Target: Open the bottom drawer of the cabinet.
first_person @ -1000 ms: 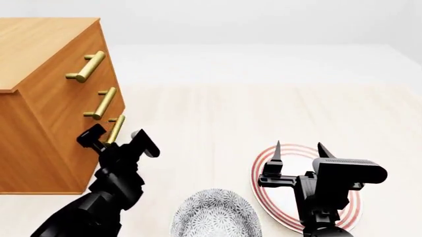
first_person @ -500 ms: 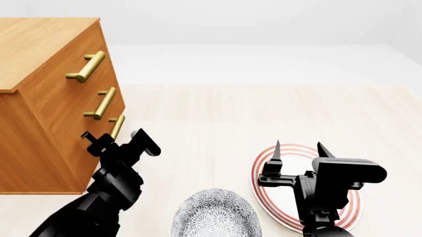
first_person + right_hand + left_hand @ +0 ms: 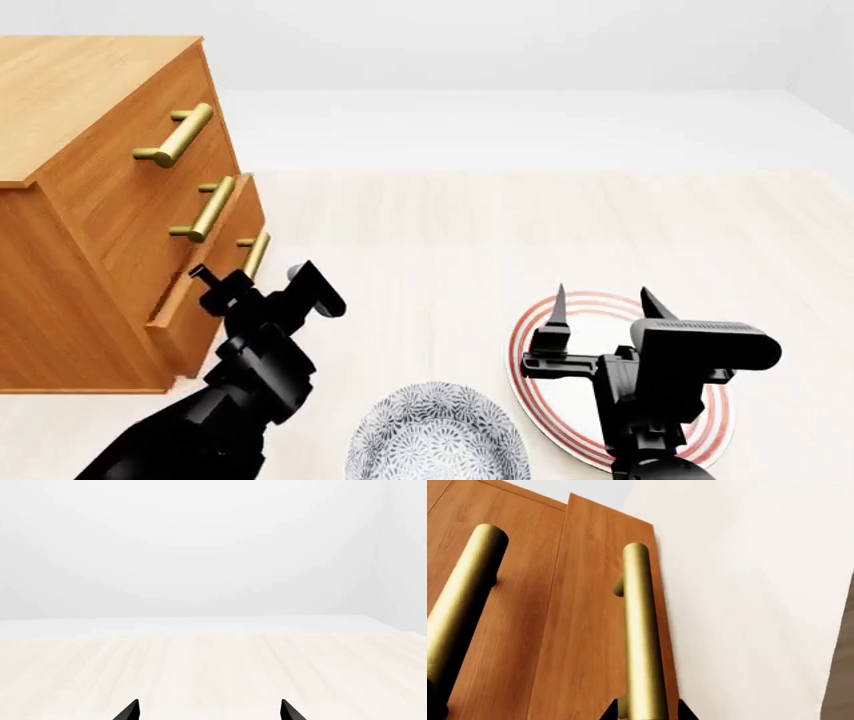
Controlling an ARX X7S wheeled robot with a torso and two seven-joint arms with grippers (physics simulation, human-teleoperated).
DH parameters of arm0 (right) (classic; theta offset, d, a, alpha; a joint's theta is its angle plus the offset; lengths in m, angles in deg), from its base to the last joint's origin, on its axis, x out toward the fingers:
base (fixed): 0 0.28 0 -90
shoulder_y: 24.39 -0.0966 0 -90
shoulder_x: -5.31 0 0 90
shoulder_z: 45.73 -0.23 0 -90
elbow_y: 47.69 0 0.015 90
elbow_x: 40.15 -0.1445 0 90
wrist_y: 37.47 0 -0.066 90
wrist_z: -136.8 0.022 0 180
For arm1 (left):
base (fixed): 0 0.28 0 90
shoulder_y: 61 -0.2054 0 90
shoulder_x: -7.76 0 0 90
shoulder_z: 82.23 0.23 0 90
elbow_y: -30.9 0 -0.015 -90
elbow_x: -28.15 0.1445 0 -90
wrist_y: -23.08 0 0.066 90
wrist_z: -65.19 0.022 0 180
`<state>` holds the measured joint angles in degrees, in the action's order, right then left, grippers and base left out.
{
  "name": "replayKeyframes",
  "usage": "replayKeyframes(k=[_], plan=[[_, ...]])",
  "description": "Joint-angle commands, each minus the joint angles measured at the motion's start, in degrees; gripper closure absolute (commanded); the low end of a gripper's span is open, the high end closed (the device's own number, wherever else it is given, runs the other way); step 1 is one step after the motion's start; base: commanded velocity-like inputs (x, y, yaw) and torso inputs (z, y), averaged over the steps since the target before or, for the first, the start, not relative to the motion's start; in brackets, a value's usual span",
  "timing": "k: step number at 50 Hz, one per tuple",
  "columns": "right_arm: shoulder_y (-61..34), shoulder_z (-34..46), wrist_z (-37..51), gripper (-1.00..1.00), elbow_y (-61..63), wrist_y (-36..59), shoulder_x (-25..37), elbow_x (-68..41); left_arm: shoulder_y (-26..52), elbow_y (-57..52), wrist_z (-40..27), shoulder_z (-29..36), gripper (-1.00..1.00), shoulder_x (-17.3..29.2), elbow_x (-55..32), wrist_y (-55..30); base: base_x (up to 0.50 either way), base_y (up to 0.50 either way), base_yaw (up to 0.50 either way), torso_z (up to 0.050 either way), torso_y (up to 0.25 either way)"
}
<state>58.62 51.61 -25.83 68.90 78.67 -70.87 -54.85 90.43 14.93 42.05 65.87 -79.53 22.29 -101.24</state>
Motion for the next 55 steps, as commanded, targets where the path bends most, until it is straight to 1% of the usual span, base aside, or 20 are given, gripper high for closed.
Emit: replayKeyframes(k=[1,9,13,22,31,36,44,45,49,55], plan=[[-0.2,0.3,0.2,-1.0,0.2,0.1,0.2,-0.2,2.9,-10.1,-2.5,12.3,1.0,-2.6,-7.6,-6.4,0.0,0.0,0.0,0.0,0.0],[-0.2,0.5,0.3,-1.0,-0.1,-0.2,0.3,-0.4,2.5,-18.7,-5.3,14.3,1.0,-2.6,-9.2,-13.3,0.0,0.0,0.0,0.0,0.001],[-0.1,0.5,0.4,-1.0,0.0,-0.3,0.5,-0.5,2.5,-21.2,-7.1,16.6,1.0,-2.7,-12.5,-15.0,0.0,0.0,0.0,0.0,0.002],[0.0,0.6,0.3,-1.0,-0.6,-0.9,0.6,-0.8,3.4,-25.5,-10.0,20.6,1.0,-2.7,-18.8,-16.8,0.0,0.0,0.0,0.0,0.003],[0.1,0.7,0.6,-1.0,-0.4,-0.9,0.8,-1.0,4.6,-26.3,-12.3,24.3,1.0,-2.7,-23.8,-15.6,0.0,0.0,0.0,0.002,0.006],[0.0,0.9,0.7,-1.0,-0.3,-0.8,0.9,-1.0,5.3,-29.1,-13.4,24.5,1.0,-2.1,-24.7,-16.1,0.0,0.0,0.0,0.004,0.007],[-0.1,1.0,0.9,-1.0,-0.1,-0.7,1.1,-1.2,6.5,-37.7,-16.4,22.1,1.0,0.8,-25.9,-16.6,0.0,0.0,0.0,0.003,0.007],[-0.1,0.9,0.9,-1.0,-0.1,-0.6,1.1,-1.3,6.9,-41.3,-17.5,21.1,-1.0,2.2,-26.5,-16.7,0.0,0.0,0.0,0.0,0.014],[-0.2,1.0,1.0,-1.0,-0.2,-0.7,1.2,-1.4,7.7,-48.7,-19.9,19.1,-1.0,4.8,-28.4,-19.8,0.0,0.0,0.0,0.0,0.0],[-0.5,1.4,0.9,-1.0,-0.3,-1.0,1.0,-1.6,8.2,-52.9,-21.9,18.3,-1.0,6.0,-28.7,-21.0,0.0,0.0,0.0,0.0,0.0]])
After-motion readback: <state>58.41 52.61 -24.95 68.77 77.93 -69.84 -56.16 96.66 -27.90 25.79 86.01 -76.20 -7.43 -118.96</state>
